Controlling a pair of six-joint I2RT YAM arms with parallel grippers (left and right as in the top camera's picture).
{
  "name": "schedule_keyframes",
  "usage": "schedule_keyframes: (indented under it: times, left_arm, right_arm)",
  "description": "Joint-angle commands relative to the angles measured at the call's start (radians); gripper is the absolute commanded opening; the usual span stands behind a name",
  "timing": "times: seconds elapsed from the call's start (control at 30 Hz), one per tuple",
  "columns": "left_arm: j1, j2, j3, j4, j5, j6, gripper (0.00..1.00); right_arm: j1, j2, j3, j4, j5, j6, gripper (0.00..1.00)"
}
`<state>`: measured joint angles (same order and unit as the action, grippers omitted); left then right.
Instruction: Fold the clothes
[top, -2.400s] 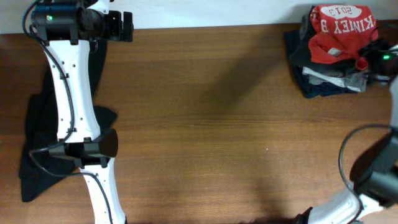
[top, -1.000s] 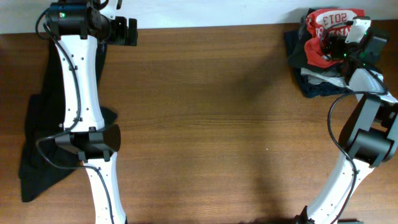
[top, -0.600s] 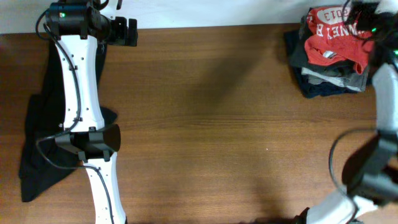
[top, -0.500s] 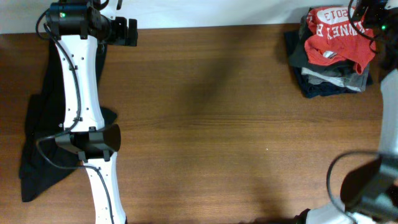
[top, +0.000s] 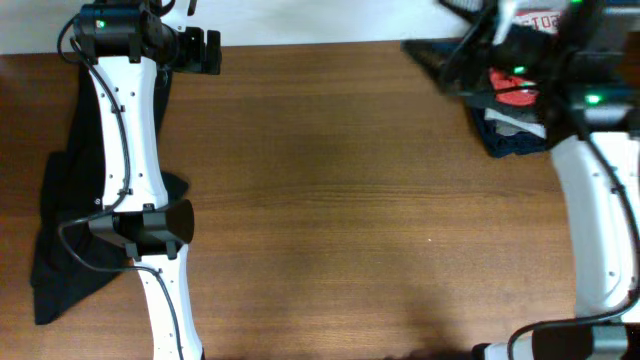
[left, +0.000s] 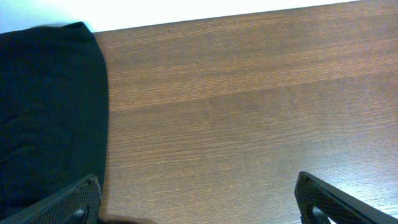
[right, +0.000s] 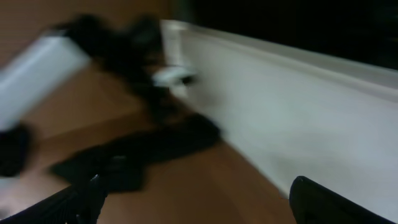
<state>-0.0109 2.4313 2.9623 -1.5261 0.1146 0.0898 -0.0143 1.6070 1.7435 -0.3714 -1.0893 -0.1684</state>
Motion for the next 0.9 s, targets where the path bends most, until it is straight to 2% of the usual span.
schedule_keyframes:
  times: [0.0,0.23,0.43,0.5,0.63,0.7,0.77,0.87]
  left_arm:
    - [-0.002,0.008,0.010,-0.002,-0.007,0.020,0.99]
    - [-0.002,0.008,0.010,-0.002,-0.007,0.020,0.99]
    - [-0.002,0.008,0.010,-0.001,-0.007,0.020,0.99]
    - [-0.002,0.008,0.010,-0.001,-0.007,0.020,0.99]
    - [-0.002,0.008,0.010,-0.001,-0.007,0.020,0.99]
    - [-0.002,0.008,0.010,-0.001,-0.007,0.020,0.99]
    - [-0.002,0.008,0.010,-0.001,-0.007,0.020,0.99]
    - [-0.002,0.008,0.010,-0.001,-0.007,0.020,0.99]
  right_arm:
    - [0.108,-0.024,-0.001,-0.042,-0.133,-0.007,0.99]
    - [0.137,-0.020,-0.001,-0.090,-0.129,-0.008,0.99]
    - [0.083,-0.021,-0.001,-0.104,-0.084,-0.006,0.99]
    - [0.066,-0.026,-0.001,-0.154,0.035,-0.006,0.99]
    - [0.084,-0.081,-0.006,-0.352,0.550,-0.007,0.99]
    - [0.101,-0.118,-0.011,-0.392,0.730,-0.007,0.99]
    - [0.111,-0.167,-0.019,-0.419,0.854,-0.007,0.99]
    - [0.110,-0.253,-0.042,-0.446,0.935,-0.007,0.99]
